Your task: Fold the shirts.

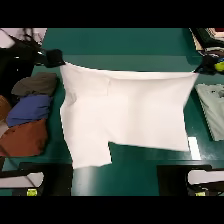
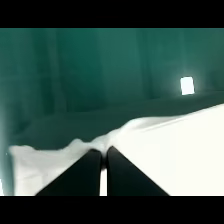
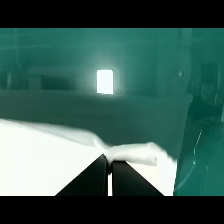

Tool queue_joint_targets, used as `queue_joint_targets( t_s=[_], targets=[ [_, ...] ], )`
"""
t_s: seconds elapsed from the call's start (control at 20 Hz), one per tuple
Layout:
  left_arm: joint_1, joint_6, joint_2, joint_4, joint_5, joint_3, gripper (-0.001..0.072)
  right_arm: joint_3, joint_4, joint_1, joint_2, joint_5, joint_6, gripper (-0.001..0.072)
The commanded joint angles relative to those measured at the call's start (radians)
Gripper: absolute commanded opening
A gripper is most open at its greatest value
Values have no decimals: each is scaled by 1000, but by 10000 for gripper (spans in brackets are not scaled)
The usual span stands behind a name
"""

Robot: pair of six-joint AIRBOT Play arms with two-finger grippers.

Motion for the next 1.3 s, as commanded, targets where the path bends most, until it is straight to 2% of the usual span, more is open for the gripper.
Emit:
queue_joint_targets(
  t_s=[0.0, 0.1, 0.2, 0.3, 0.45, 0.7, 0.9, 0.95, 1.0, 1.05, 1.25],
  targets=[
    [1, 24, -187, -11, 169, 60, 24, 90, 2, 19, -182, -118, -4, 14],
    [1, 32, -201, -8, 222, 100, 25, 163, -1, 27, -223, -122, -4, 14],
    [4, 32, -200, -3, 190, 152, 25, 193, -2, 27, -219, -119, -9, 13],
    [12, 31, -200, 20, 35, 208, 24, 171, -62, 32, -181, -83, -27, 13],
    [5, 31, -200, 97, -174, 189, 23, 9, -209, 59, -88, -78, -31, 13],
    [-30, 31, -200, 130, -198, 4, 23, -324, -216, 77, 58, -232, -31, 14],
    [-40, -11, -200, 147, -193, -98, 28, -439, -156, 77, 104, -282, -31, 18],
    [-40, -28, -200, 169, -202, -99, 190, -441, -140, 77, 103, -274, -31, 120],
    [-40, -34, -198, 186, -220, -95, 485, -441, -132, 77, 105, -261, -31, 375],
    [-37, -34, -183, 199, -239, -96, 479, -441, -126, 70, 113, -239, -31, 431],
    [-37, -33, 1, 263, -287, -187, 479, -442, -123, 1, 210, -82, -41, 431]
  ],
)
